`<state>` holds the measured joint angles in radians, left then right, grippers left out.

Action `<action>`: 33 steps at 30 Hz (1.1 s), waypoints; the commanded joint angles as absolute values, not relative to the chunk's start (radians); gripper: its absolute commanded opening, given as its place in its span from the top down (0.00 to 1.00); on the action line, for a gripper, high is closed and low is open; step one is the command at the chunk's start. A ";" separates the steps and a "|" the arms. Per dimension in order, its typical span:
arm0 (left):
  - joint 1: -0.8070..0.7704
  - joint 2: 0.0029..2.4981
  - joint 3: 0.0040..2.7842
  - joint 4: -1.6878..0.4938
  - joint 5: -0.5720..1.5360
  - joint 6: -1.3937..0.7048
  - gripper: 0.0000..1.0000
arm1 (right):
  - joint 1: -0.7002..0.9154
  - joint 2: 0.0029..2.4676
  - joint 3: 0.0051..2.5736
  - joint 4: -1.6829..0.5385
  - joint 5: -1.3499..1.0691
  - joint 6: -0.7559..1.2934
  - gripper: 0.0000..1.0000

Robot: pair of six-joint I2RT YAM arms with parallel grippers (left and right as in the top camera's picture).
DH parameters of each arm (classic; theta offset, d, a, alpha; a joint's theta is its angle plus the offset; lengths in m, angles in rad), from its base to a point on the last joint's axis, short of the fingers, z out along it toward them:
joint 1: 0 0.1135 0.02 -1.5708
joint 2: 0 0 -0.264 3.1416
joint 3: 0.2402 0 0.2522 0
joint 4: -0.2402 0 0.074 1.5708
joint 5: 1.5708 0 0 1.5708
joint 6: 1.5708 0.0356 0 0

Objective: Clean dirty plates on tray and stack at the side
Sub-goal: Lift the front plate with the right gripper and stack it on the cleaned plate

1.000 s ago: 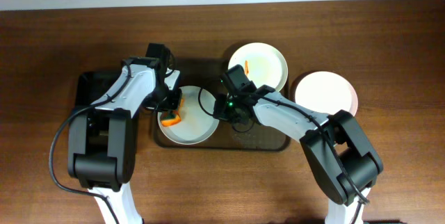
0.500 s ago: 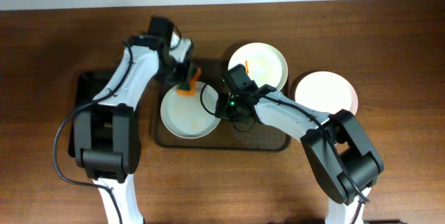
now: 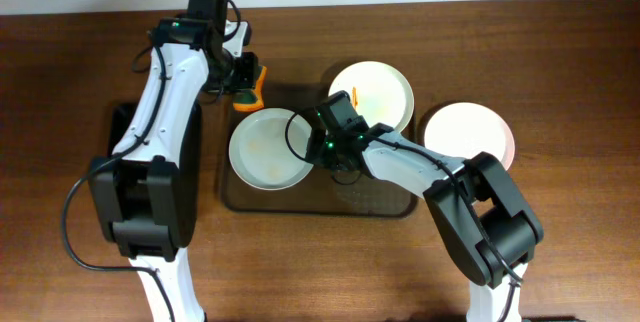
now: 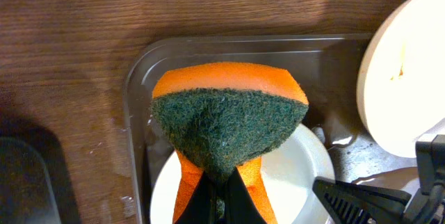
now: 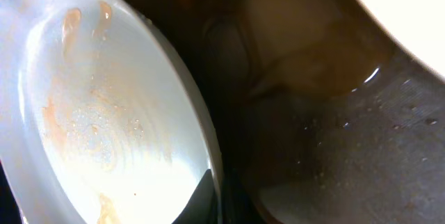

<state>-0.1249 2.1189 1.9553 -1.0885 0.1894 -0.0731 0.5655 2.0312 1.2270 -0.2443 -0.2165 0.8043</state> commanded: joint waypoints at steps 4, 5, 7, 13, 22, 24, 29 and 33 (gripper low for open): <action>-0.088 2.115 1.980 -1.113 0.174 -0.086 1.00 | 0.496 1.966 1.283 -0.426 -0.299 0.657 0.96; -0.079 2.115 1.980 -1.113 0.174 -0.086 1.00 | 0.490 1.920 1.309 -0.490 -0.262 0.597 0.96; -0.062 2.115 1.980 -1.114 0.174 -0.086 1.00 | 0.500 1.843 1.344 -0.594 -0.134 0.516 0.96; -0.019 2.115 1.980 -1.117 0.159 -0.086 1.00 | 0.656 1.746 1.400 -0.749 0.499 0.396 0.96; 0.014 2.115 1.980 -1.124 0.159 -0.086 1.00 | 0.932 1.746 1.400 -0.744 1.258 0.347 0.96; 0.014 2.115 1.980 -1.124 0.160 -0.086 1.00 | 0.949 1.746 1.400 -0.744 1.296 0.347 0.96; 0.014 2.115 1.979 -1.135 0.159 -0.086 1.00 | 0.949 1.746 1.400 -0.745 1.202 0.348 0.96; 0.014 2.115 1.979 -1.136 0.159 -0.086 1.00 | 0.907 1.730 1.401 -0.768 0.800 0.459 0.96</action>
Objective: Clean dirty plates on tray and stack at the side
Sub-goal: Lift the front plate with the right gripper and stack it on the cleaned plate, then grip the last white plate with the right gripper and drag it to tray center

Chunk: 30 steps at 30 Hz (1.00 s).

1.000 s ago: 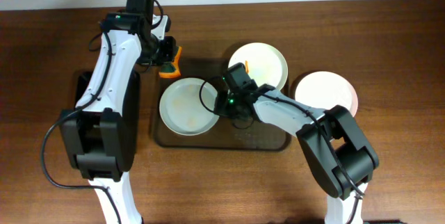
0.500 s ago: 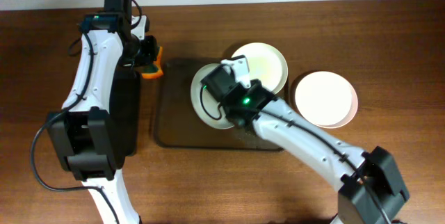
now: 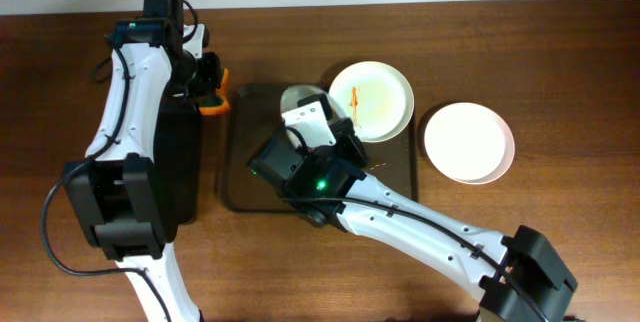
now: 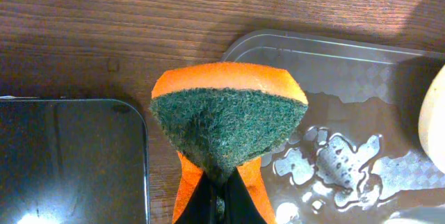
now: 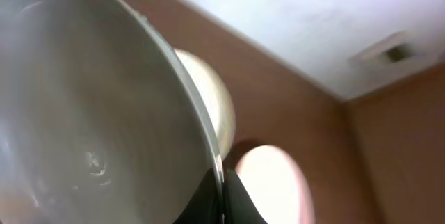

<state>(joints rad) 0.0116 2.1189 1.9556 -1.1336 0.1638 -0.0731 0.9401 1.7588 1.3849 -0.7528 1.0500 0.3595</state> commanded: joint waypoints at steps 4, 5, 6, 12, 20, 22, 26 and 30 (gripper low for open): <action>0.014 2.115 1.979 -1.135 0.159 -0.086 1.00 | 0.735 1.606 1.402 -0.783 0.398 0.484 0.96; 0.014 2.115 1.979 -1.135 0.159 -0.086 1.00 | 0.662 1.566 1.402 -0.795 0.312 0.484 0.96; 0.014 2.115 1.979 -1.135 0.159 -0.086 1.00 | 0.596 1.537 1.402 -0.805 0.252 0.483 0.96; 0.014 2.115 1.979 -1.135 0.159 -0.086 1.00 | 0.029 1.486 1.399 -0.957 -0.020 0.460 0.96; 0.014 2.115 1.979 -1.135 0.159 -0.086 1.00 | -0.354 1.631 1.370 -1.034 -0.021 0.396 0.96; 0.014 2.115 1.979 -1.135 0.159 -0.086 1.00 | -0.361 1.682 1.349 -1.032 -0.019 0.396 0.96; 0.014 2.115 1.979 -1.135 0.159 -0.086 1.00 | -0.347 1.791 1.322 -1.032 -0.048 0.392 0.91; 0.014 2.115 1.979 -1.135 0.160 -0.086 1.00 | -0.310 1.805 1.330 -1.029 -0.137 0.292 0.64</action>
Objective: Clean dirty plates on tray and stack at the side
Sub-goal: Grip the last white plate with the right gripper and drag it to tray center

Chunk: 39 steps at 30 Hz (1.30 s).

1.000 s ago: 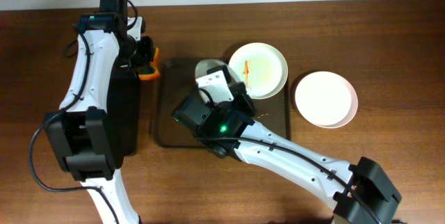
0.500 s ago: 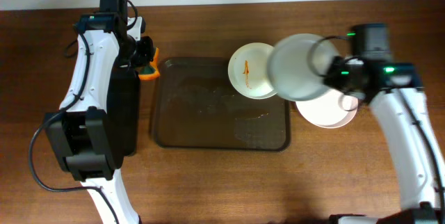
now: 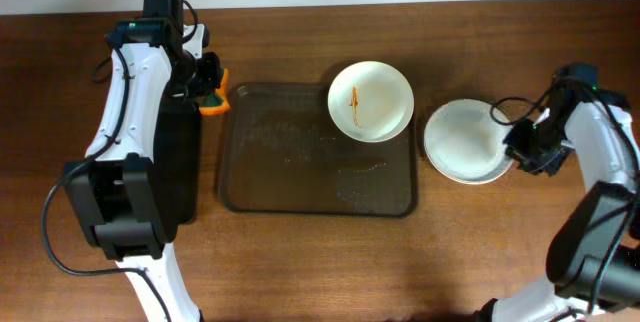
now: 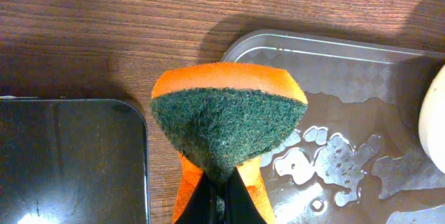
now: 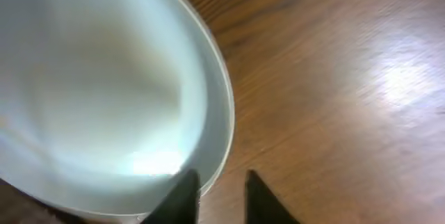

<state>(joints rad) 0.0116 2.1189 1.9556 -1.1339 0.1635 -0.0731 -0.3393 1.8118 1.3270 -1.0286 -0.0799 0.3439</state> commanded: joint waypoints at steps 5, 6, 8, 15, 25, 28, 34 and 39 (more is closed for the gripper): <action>0.014 2.115 1.979 -1.135 0.160 -0.086 1.00 | -0.204 1.804 1.454 -0.987 -0.271 0.269 0.55; 0.014 2.115 1.979 -1.135 0.159 -0.086 1.00 | -0.150 1.804 1.465 -0.915 -0.282 0.269 0.45; 0.014 2.115 1.979 -1.135 0.159 -0.086 1.00 | -0.072 1.817 1.464 -0.809 -0.264 0.268 0.41; 0.014 2.115 1.979 -1.135 0.159 -0.086 1.00 | 0.145 1.990 1.464 -0.700 -0.173 0.560 0.70; 0.014 2.115 1.979 -1.138 0.160 -0.086 1.00 | 0.274 2.018 1.463 -0.748 0.065 0.785 0.72; 0.014 2.115 1.979 -1.138 0.160 -0.086 1.00 | 0.275 2.020 1.463 -0.737 0.030 0.795 0.73; 0.014 2.115 1.979 -1.143 0.160 -0.086 1.00 | 0.297 2.098 1.463 -0.717 -0.117 0.805 0.78; 0.014 2.115 1.979 -1.153 0.159 -0.086 1.00 | 0.416 2.097 1.463 -0.851 -0.209 0.767 0.85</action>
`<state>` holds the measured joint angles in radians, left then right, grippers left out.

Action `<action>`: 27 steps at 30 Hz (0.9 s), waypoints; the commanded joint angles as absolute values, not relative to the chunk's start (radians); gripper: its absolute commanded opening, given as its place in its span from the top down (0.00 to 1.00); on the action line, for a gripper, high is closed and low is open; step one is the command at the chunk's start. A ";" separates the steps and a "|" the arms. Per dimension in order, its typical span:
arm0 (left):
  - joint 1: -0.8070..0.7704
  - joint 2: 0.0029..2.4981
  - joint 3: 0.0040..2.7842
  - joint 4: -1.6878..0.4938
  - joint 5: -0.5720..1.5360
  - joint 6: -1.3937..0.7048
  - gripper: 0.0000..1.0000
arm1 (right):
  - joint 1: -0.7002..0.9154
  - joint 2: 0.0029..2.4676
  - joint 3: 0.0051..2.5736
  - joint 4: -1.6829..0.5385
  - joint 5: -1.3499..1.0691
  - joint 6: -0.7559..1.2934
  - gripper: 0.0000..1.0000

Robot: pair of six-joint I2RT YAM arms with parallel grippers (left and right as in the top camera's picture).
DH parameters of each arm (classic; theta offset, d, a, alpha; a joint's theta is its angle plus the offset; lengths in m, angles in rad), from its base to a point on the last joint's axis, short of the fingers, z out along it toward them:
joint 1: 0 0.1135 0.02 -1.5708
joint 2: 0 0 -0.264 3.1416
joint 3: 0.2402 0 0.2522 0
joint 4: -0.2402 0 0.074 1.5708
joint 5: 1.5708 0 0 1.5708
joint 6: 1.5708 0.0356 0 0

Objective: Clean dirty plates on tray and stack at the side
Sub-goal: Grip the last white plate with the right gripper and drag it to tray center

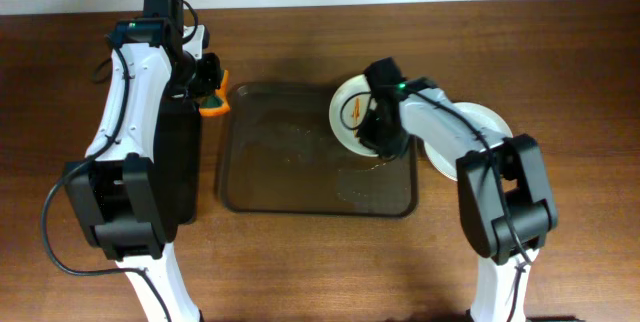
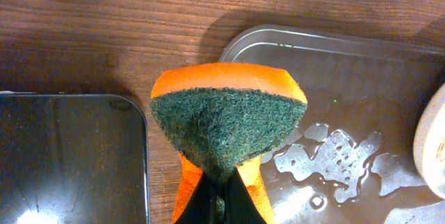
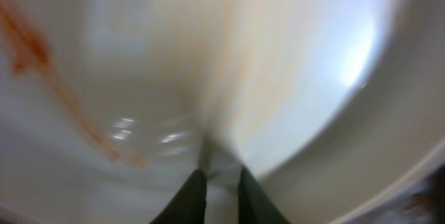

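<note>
A white plate [image 1: 347, 112] with an orange streak lies at the back right of the dark wet tray [image 1: 290, 162]. My right gripper [image 1: 378, 134] is down at this plate's near right edge. In the blurred right wrist view the streaked plate [image 3: 139, 57] fills the frame, and the right gripper [image 3: 221, 182] is open with its fingers a little apart. My left gripper [image 1: 205, 87] hangs off the tray's back left corner, shut on an orange and green sponge [image 2: 229, 126]. White clean plates [image 1: 495, 127] sit stacked on the table right of the tray, partly under my right arm.
A black glossy bin [image 1: 180, 172] lies left of the tray, under the left arm; its corner [image 2: 69, 154] shows in the left wrist view. Water puddles [image 2: 334, 158] lie on the tray floor. Bare wooden table [image 1: 300, 262] surrounds everything.
My right gripper has moved left, from the rim of the side stack to the streaked plate on the tray. The left gripper and sponge have stayed put.
First my right gripper was at a smeared plate on the tray's left, the sponge held just above it. Then that plate was raised off the tray and the sponge was off the tray's corner. Then the plate lay on the side stack, my gripper open beside it.
</note>
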<state>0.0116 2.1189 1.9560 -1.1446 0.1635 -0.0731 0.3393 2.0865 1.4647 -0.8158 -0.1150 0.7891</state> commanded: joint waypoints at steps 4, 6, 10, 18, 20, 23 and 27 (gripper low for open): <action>0.014 2.115 1.979 -1.153 0.159 -0.086 1.00 | 0.498 2.079 1.483 -0.885 -0.285 0.754 0.85; 0.014 2.115 1.979 -1.153 0.159 -0.086 1.00 | 0.526 2.070 1.554 -0.933 -0.287 0.704 0.88; 0.014 2.115 1.979 -1.153 0.159 -0.086 1.00 | 0.519 2.070 1.726 -1.045 -0.204 0.627 0.83; 0.014 2.115 1.979 -1.154 0.159 -0.086 1.00 | 0.265 2.073 1.726 -1.218 -0.146 0.429 0.56; 0.014 2.115 1.979 -1.153 0.160 -0.086 1.00 | 0.252 2.075 1.663 -1.181 -0.112 0.353 0.55; 0.014 2.115 1.979 -1.154 0.160 -0.085 1.00 | 0.255 2.085 1.596 -1.135 -0.027 0.347 0.55; 0.014 2.115 1.979 -1.156 0.160 -0.086 1.00 | 0.257 2.089 1.535 -1.036 -0.072 0.325 0.57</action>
<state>0.0116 2.1189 1.9560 -1.1561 0.1635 -0.0731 0.2504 2.0850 1.5604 -1.0603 -0.0681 0.3550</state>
